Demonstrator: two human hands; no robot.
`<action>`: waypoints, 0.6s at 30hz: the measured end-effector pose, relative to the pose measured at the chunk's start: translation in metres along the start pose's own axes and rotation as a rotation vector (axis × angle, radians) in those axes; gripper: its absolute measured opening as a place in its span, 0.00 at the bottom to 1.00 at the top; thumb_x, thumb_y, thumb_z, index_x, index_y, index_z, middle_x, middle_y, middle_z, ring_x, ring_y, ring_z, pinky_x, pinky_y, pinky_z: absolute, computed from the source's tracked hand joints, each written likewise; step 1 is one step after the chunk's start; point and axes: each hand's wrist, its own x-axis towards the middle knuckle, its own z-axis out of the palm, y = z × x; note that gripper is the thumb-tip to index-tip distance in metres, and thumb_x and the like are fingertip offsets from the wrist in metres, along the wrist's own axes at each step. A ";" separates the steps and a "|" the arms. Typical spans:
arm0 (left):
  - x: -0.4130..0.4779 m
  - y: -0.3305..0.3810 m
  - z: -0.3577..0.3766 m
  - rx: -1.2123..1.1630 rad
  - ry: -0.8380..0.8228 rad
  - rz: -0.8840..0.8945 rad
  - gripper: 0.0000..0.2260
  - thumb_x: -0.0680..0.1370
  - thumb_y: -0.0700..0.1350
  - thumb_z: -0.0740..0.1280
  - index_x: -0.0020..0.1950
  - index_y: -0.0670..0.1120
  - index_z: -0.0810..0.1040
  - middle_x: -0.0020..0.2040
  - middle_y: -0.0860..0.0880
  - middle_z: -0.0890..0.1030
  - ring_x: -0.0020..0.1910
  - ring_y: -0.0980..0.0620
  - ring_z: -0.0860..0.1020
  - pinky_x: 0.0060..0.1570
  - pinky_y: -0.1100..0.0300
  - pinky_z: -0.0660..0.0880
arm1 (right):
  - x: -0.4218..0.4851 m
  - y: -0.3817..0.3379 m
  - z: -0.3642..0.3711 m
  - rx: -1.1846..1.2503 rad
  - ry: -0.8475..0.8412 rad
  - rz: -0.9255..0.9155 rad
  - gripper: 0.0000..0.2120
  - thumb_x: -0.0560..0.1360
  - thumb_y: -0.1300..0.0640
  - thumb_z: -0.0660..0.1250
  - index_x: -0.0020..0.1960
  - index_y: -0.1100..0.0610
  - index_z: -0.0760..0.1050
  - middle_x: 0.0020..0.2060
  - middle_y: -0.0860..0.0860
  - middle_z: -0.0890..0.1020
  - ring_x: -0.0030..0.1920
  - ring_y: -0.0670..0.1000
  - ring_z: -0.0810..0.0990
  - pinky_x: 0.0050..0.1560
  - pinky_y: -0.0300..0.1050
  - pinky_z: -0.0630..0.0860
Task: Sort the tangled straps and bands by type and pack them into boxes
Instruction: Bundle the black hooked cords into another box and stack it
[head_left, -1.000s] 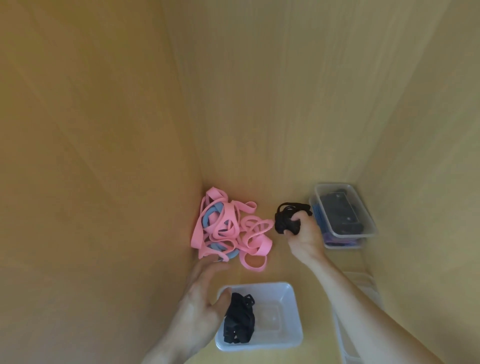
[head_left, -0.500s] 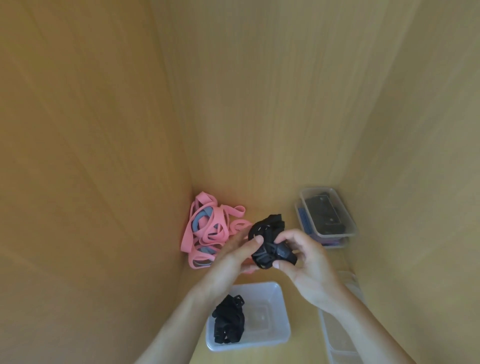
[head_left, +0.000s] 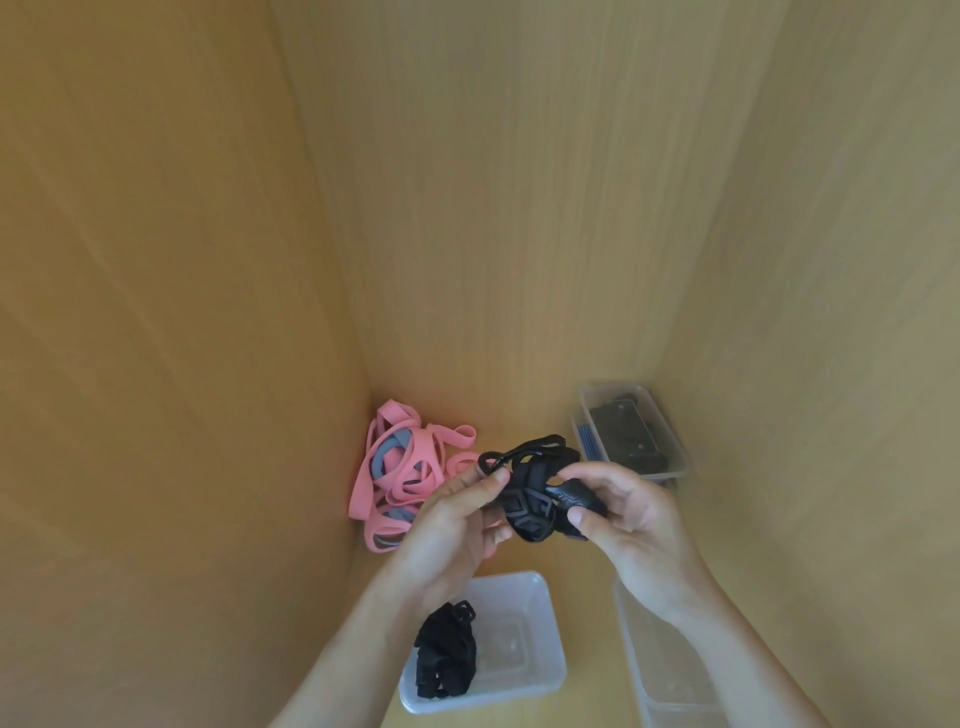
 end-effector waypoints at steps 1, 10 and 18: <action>-0.001 0.003 0.000 -0.020 -0.006 -0.002 0.27 0.75 0.50 0.70 0.69 0.36 0.72 0.59 0.40 0.80 0.55 0.45 0.77 0.51 0.55 0.74 | 0.001 0.000 0.000 0.009 0.006 0.000 0.17 0.75 0.76 0.67 0.57 0.58 0.81 0.50 0.53 0.85 0.54 0.54 0.83 0.48 0.43 0.80; -0.002 0.010 -0.001 0.106 -0.055 -0.020 0.18 0.76 0.47 0.71 0.60 0.36 0.76 0.55 0.40 0.82 0.53 0.46 0.80 0.50 0.56 0.77 | 0.008 -0.003 0.004 -0.087 -0.046 0.055 0.21 0.74 0.74 0.69 0.58 0.51 0.79 0.53 0.47 0.86 0.58 0.48 0.83 0.62 0.51 0.77; 0.003 0.007 0.004 0.080 -0.127 -0.066 0.13 0.75 0.46 0.66 0.56 0.43 0.84 0.54 0.40 0.83 0.53 0.44 0.81 0.56 0.49 0.77 | 0.001 -0.015 0.002 -0.527 -0.052 -0.135 0.15 0.73 0.67 0.73 0.53 0.49 0.82 0.46 0.39 0.79 0.49 0.45 0.79 0.47 0.31 0.70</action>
